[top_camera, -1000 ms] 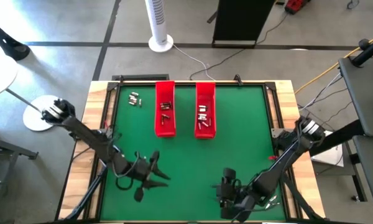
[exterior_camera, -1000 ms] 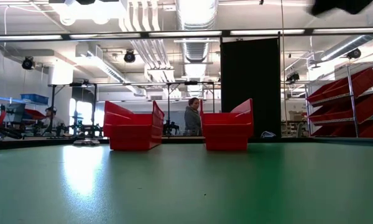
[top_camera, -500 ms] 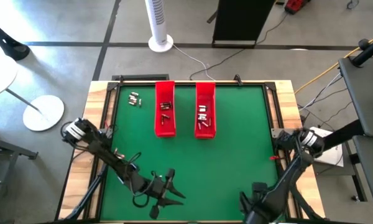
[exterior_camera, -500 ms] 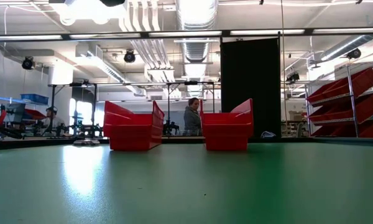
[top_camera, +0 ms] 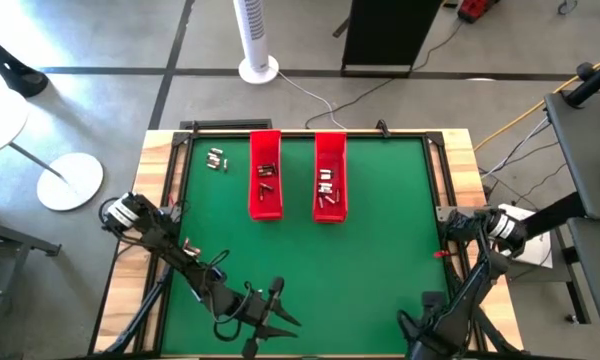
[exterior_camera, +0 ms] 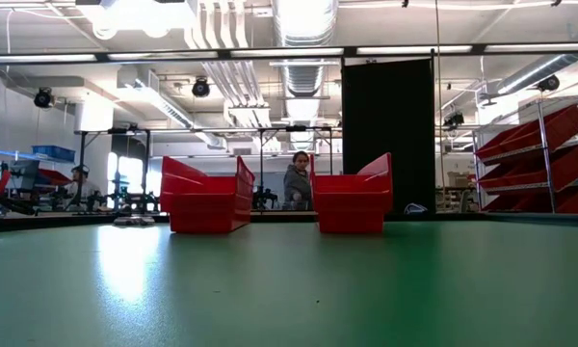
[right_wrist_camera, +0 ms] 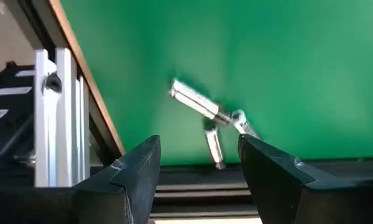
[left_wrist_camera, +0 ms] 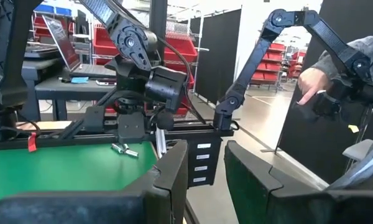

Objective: Sort batteries
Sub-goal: Put the silver battery into the right red bin

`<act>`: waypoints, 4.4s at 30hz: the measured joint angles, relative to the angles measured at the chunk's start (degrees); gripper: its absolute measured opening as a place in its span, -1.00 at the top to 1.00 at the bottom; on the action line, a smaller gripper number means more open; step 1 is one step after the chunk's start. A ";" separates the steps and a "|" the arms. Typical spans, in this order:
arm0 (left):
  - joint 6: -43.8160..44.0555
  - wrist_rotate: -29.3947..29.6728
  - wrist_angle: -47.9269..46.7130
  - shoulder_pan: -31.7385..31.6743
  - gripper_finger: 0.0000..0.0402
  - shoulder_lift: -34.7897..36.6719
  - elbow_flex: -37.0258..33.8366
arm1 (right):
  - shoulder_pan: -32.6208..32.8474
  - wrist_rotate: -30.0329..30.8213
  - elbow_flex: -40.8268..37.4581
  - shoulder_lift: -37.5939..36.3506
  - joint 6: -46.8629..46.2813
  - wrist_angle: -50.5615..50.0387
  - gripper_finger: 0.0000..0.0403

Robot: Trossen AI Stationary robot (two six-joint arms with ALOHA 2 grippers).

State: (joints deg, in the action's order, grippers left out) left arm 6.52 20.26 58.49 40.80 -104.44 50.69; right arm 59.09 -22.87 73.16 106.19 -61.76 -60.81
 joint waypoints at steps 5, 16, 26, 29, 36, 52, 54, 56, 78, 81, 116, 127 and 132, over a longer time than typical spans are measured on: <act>-0.49 0.19 -0.17 -0.16 0.57 0.00 -0.47 | 0.04 3.37 -0.28 0.85 2.13 -0.09 -0.04; -5.24 0.23 -0.29 -0.20 0.57 1.07 -1.59 | 0.04 3.94 -3.22 0.88 4.31 6.15 0.16; -5.19 0.26 -0.05 -0.14 0.57 7.18 -7.03 | -0.54 5.48 -4.93 0.68 2.84 8.51 0.51; -4.47 0.34 -0.16 -0.07 0.57 8.62 -8.31 | -1.01 6.49 -4.93 0.68 2.83 8.54 0.64; -4.01 0.32 -0.21 0.09 0.57 8.79 -10.03 | -4.08 7.73 -3.89 0.75 5.67 9.83 0.89; -2.60 3.08 -1.43 -0.03 0.57 8.26 -10.46 | -15.16 33.44 -2.69 0.81 15.78 20.61 0.94; -1.82 4.48 -3.21 -0.04 0.57 8.26 -10.50 | -16.62 36.03 -3.32 0.81 17.66 23.42 0.94; -0.87 6.08 -4.71 -0.09 0.57 8.08 -10.68 | -17.95 38.48 -4.43 0.83 19.50 26.88 0.94; 10.63 7.73 -8.10 -9.26 0.51 -4.74 -8.86 | -25.02 49.49 -19.60 0.67 26.59 59.52 0.93; 10.10 7.67 -8.04 -10.48 0.46 -6.33 -8.27 | -24.75 51.94 -19.97 0.81 26.53 60.40 0.85; 14.85 4.12 -8.91 -10.91 0.40 24.64 -35.18 | -28.22 59.09 -29.40 10.15 23.42 87.93 0.63; 13.93 5.71 -7.98 -10.91 0.40 25.51 -38.17 | -28.13 55.03 -29.23 8.14 25.17 83.14 0.74; 13.54 5.76 -7.94 -10.91 0.40 25.53 -38.17 | -28.13 54.40 -29.26 8.07 25.62 83.05 0.78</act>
State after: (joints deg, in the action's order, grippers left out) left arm 20.05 26.02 50.55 29.89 -78.91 12.51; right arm 30.96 31.53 43.90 114.26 -36.14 22.24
